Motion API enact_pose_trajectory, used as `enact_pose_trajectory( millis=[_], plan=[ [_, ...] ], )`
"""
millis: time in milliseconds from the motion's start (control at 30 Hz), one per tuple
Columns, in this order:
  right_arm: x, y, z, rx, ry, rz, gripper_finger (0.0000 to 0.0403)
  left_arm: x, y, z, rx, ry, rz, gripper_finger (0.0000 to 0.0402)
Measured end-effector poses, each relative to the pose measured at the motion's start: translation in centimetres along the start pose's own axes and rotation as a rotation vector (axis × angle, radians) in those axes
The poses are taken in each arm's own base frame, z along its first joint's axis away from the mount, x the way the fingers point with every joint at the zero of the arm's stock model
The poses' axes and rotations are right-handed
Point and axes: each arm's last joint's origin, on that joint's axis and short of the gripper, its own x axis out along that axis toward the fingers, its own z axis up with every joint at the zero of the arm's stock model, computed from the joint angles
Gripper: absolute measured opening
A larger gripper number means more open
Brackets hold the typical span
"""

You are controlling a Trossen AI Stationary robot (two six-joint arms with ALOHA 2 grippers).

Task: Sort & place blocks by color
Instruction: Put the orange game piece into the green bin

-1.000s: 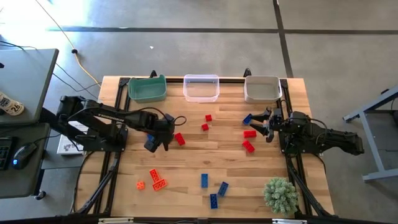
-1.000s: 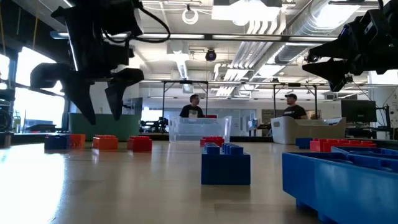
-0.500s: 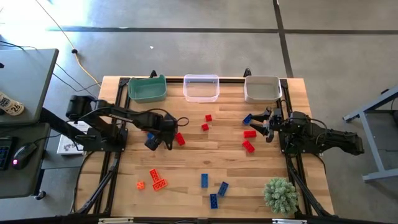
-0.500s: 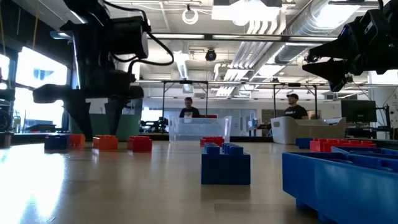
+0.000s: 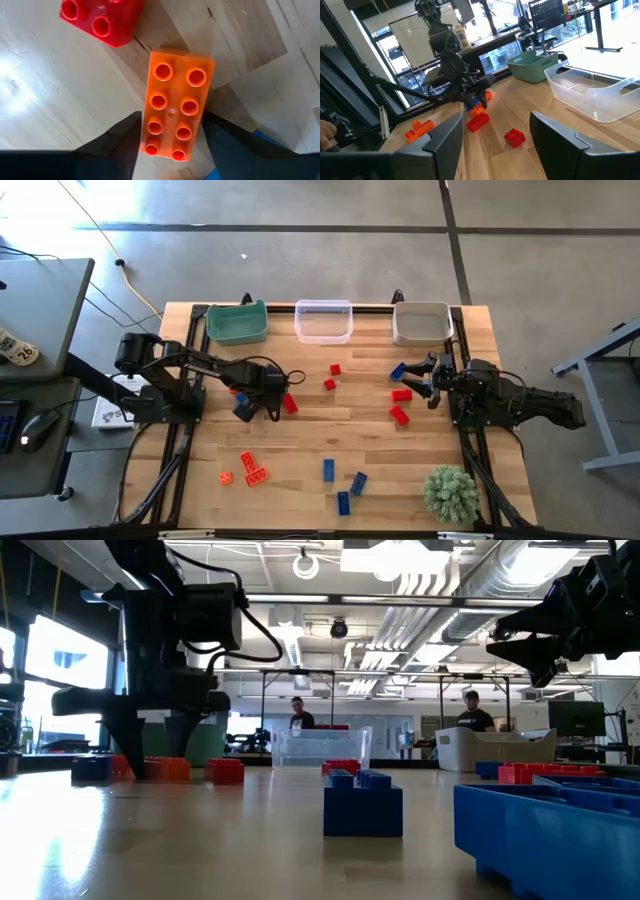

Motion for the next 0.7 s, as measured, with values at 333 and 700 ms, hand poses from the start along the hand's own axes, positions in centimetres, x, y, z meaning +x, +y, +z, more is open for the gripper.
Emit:
enact_pose_trajectory(
  millis=[333, 700],
  plan=[
    [0.0, 0.0, 0.0, 0.000, 0.000, 0.000, 0.0217, -0.2, -0.1, -0.2, -0.157, 0.002, 0.000, 0.0109],
    [0.0, 0.0, 0.0, 0.000, 0.000, 0.000, 0.0217, -3.5, 1.3, 0.5, -0.513, -0.120, 0.059, 0.0109]
  ],
)
